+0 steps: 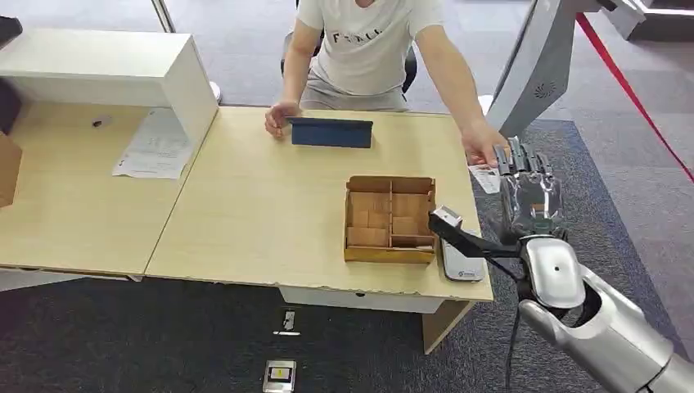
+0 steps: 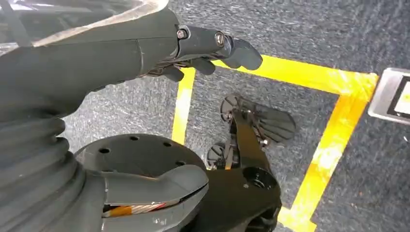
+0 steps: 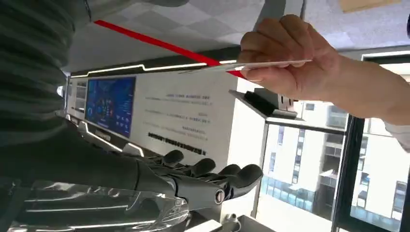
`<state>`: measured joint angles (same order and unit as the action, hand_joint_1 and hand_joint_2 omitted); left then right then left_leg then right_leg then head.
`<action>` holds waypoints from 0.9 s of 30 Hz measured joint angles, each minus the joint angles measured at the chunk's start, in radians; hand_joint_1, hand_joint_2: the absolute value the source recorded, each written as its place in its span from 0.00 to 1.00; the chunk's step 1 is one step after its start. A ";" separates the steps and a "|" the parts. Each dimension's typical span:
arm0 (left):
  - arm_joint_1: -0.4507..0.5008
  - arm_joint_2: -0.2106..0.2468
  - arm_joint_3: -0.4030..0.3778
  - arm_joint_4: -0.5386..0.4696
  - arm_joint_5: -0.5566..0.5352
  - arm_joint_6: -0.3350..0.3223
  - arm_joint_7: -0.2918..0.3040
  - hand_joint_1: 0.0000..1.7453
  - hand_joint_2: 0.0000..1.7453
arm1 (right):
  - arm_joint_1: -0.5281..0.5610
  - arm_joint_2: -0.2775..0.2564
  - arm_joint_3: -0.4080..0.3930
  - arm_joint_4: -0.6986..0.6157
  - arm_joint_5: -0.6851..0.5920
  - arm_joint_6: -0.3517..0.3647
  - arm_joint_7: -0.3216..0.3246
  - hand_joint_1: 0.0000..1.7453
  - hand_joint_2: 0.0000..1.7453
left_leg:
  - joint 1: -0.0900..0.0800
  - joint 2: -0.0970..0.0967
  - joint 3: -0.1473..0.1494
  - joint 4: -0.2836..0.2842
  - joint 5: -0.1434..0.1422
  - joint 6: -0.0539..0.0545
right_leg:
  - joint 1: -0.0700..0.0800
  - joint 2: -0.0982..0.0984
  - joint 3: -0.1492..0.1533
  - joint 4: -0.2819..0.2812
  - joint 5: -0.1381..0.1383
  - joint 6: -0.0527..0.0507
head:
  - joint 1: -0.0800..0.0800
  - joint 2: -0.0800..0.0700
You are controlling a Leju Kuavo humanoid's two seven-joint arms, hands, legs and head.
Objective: Pass the card to the sensor for recognition and then transmit it.
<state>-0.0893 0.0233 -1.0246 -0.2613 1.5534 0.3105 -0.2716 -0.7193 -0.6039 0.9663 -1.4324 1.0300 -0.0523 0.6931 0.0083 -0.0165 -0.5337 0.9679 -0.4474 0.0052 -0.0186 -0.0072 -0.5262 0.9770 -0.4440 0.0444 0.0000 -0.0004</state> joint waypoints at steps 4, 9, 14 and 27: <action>0.000 -0.008 0.000 -0.001 0.003 0.017 0.010 0.00 1.00 | -0.013 0.012 0.011 0.018 -0.022 -0.015 0.000 0.00 1.00 | 0.000 0.000 0.000 0.000 0.000 0.000 | 0.000 0.000 0.000 0.000 0.000 0.000 | 0.000 0.000; 0.000 -0.014 0.000 -0.004 0.011 0.026 0.013 0.00 1.00 | -0.013 0.026 0.020 0.044 -0.016 -0.030 0.000 0.00 1.00 | 0.000 0.000 0.000 0.000 0.000 0.000 | 0.000 0.000 0.000 0.000 0.000 0.000 | 0.000 0.000; 0.000 -0.018 -0.002 -0.005 0.018 0.027 0.015 0.00 1.00 | -0.012 0.031 0.019 0.063 -0.006 -0.027 0.000 0.00 1.00 | 0.000 0.000 0.000 0.000 0.000 0.000 | 0.000 0.000 0.000 0.000 0.000 0.000 | 0.000 0.000; 0.000 -0.018 -0.007 -0.008 0.018 0.042 0.040 0.00 1.00 | -0.007 0.015 -0.003 0.089 -0.020 -0.016 0.001 1.00 1.00 | 0.000 0.000 0.000 0.000 0.000 0.000 | 0.000 0.000 0.000 0.000 0.000 0.000 | 0.000 0.000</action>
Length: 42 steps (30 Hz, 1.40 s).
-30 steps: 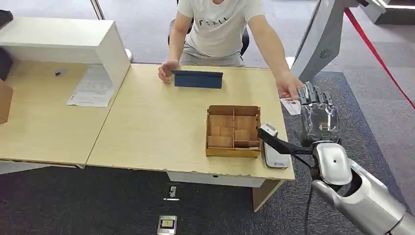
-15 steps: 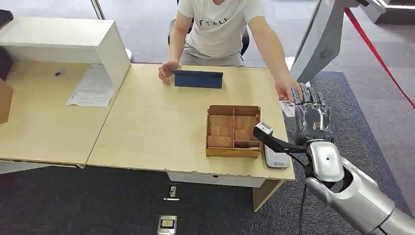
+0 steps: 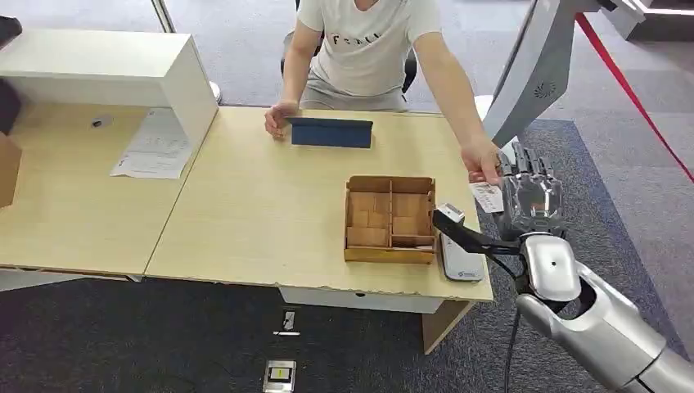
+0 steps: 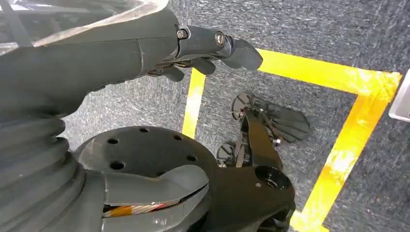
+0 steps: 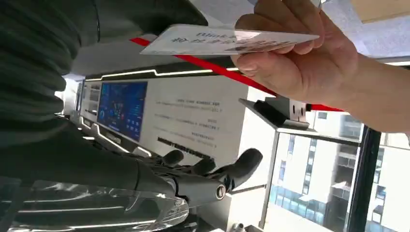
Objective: Pass the card to the sensor for recognition and then transmit it.
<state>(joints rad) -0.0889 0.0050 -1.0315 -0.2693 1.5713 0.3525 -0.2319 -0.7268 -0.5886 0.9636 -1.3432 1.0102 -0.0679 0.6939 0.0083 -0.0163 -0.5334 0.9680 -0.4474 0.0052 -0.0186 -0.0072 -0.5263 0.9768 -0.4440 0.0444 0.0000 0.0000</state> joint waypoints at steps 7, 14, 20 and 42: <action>0.000 0.000 0.000 -0.001 -0.003 0.002 0.001 0.00 1.00 | -0.003 -0.016 -0.005 0.026 -0.033 -0.013 -0.001 1.00 1.00 | 0.000 0.000 0.000 0.000 0.000 0.000 | 0.000 0.000 0.000 0.000 0.000 0.000 | 0.000 0.000; 0.000 0.001 -0.001 -0.001 -0.002 0.003 0.003 0.00 1.00 | 0.000 -0.043 -0.007 0.031 -0.043 -0.014 -0.001 1.00 1.00 | 0.000 0.000 0.000 0.000 0.000 0.000 | 0.000 0.000 0.000 0.000 0.000 0.000 | 0.000 0.000; 0.000 0.001 -0.001 -0.002 -0.002 0.007 0.001 0.00 1.00 | 0.000 -0.046 -0.005 0.031 -0.050 -0.019 -0.002 1.00 1.00 | 0.000 0.000 0.000 0.000 0.000 0.000 | 0.000 0.000 0.000 0.000 0.000 0.000 | 0.000 0.000; 0.000 -0.014 -0.001 -0.002 -0.016 0.013 -0.010 0.00 1.00 | 0.037 0.005 0.042 0.039 -0.110 -0.102 -0.026 1.00 1.00 | 0.000 0.000 0.000 0.000 0.000 0.000 | 0.000 0.000 0.000 0.000 0.000 0.000 | 0.000 0.000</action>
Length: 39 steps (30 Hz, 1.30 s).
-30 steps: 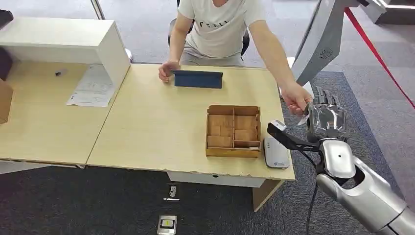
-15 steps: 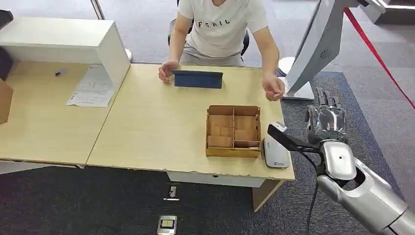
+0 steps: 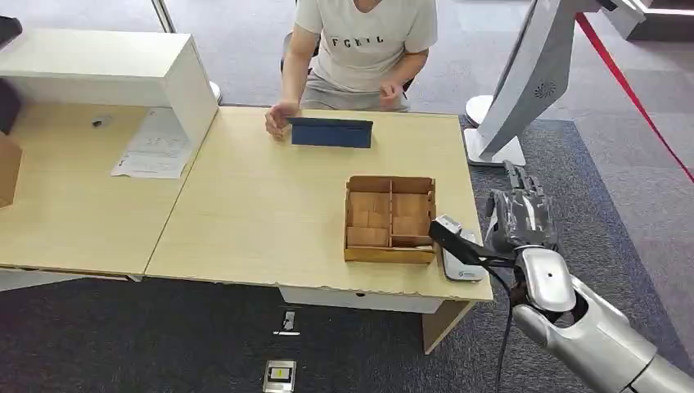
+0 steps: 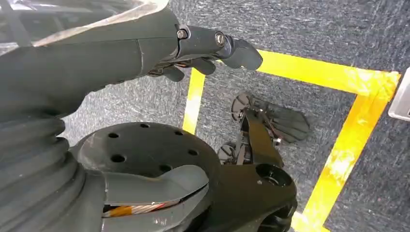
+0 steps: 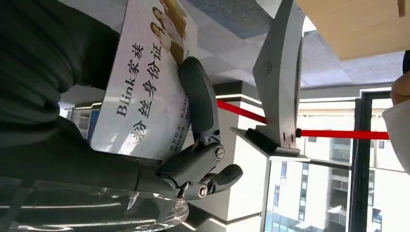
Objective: Pass the card to the sensor for recognition and then transmit it.
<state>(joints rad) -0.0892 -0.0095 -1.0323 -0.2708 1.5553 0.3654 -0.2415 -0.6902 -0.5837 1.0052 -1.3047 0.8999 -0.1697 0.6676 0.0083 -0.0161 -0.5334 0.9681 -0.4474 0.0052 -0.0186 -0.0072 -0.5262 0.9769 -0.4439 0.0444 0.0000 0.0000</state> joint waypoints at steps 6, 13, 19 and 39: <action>0.000 0.000 -0.001 0.000 0.002 -0.007 -0.005 0.00 1.00 | 0.031 0.004 0.000 0.031 -0.065 -0.062 -0.026 1.00 1.00 | 0.000 0.000 0.000 0.000 0.000 0.000 | 0.000 0.000 0.000 0.000 0.000 0.000 | 0.000 0.000; -0.001 0.001 -0.001 0.000 0.015 -0.006 -0.021 0.00 1.00 | 0.057 0.024 -0.008 0.119 -0.111 -0.123 -0.087 1.00 1.00 | 0.000 0.000 0.000 0.000 0.000 0.000 | 0.000 0.000 0.000 0.000 0.000 0.000 | 0.000 0.000; -0.001 0.002 -0.001 0.000 0.016 0.000 -0.015 0.00 1.00 | 0.055 0.055 -0.013 0.189 -0.121 -0.124 -0.107 1.00 1.00 | 0.000 0.000 0.000 0.000 0.000 0.000 | 0.000 0.000 0.000 0.000 0.000 0.000 | 0.000 0.000; -0.002 -0.011 -0.013 0.000 0.016 0.043 0.013 0.00 1.00 | -0.047 0.258 0.022 0.387 -0.090 -0.065 -0.215 1.00 1.00 | 0.000 0.000 0.000 0.000 0.000 0.000 | 0.000 0.000 0.000 0.000 0.000 0.000 | 0.000 0.000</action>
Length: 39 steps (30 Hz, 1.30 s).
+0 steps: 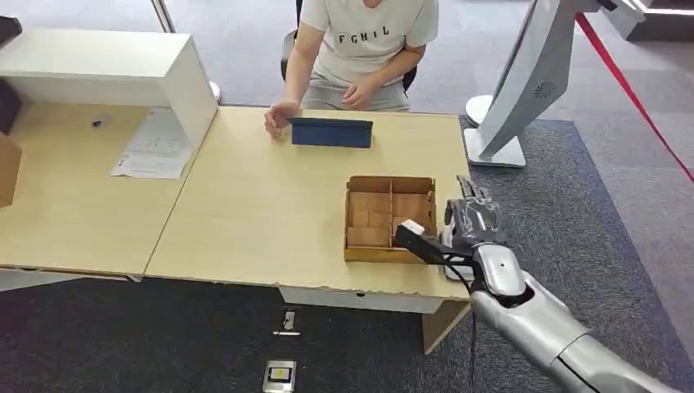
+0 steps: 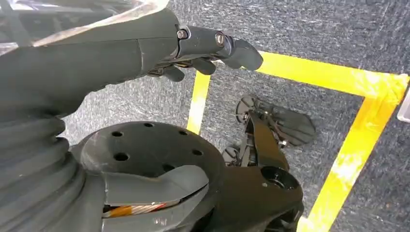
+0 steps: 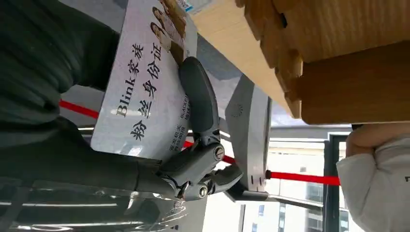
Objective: Pass the card to the sensor for recognition and then transmit it.
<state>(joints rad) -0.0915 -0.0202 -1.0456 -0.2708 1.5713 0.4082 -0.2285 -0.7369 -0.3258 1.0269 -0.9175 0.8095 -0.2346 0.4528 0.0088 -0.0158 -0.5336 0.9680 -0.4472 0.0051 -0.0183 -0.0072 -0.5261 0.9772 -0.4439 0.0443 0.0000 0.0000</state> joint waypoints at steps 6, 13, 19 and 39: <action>0.002 -0.009 0.002 0.000 0.000 0.014 -0.002 0.00 1.00 | -0.006 0.054 0.010 0.081 -0.011 -0.004 -0.011 1.00 1.00 | 0.000 -0.001 0.000 0.000 0.000 0.000 | 0.000 0.000 0.000 0.000 0.000 0.000 | 0.000 0.000; 0.004 -0.011 0.020 0.000 0.000 0.024 0.000 0.00 1.00 | -0.023 0.066 0.010 0.136 -0.011 -0.001 0.015 1.00 1.00 | 0.000 0.000 0.000 0.000 0.000 0.000 | 0.000 0.000 0.000 0.000 0.000 0.000 | 0.000 0.000; 0.005 -0.011 0.033 0.000 0.000 0.022 0.005 0.00 1.00 | -0.050 0.059 0.008 0.154 0.001 0.017 0.057 1.00 1.00 | 0.000 0.000 0.000 0.000 0.000 0.000 | 0.000 0.000 0.000 0.000 0.000 0.000 | 0.000 0.000; 0.005 0.009 0.043 0.003 -0.024 -0.031 -0.003 0.00 1.00 | 0.090 -0.050 -0.089 0.111 -0.032 0.024 0.112 1.00 1.00 | 0.000 0.000 0.000 0.000 0.000 0.000 | 0.000 0.000 0.000 0.000 0.000 0.000 | 0.000 0.000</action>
<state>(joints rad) -0.0864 -0.0111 -1.0025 -0.2682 1.5473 0.3769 -0.2319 -0.6468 -0.3762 0.9380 -0.8061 0.7778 -0.2106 0.5650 0.0086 -0.0158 -0.5333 0.9682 -0.4473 0.0052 -0.0184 -0.0072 -0.5262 0.9768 -0.4438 0.0443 0.0004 0.0000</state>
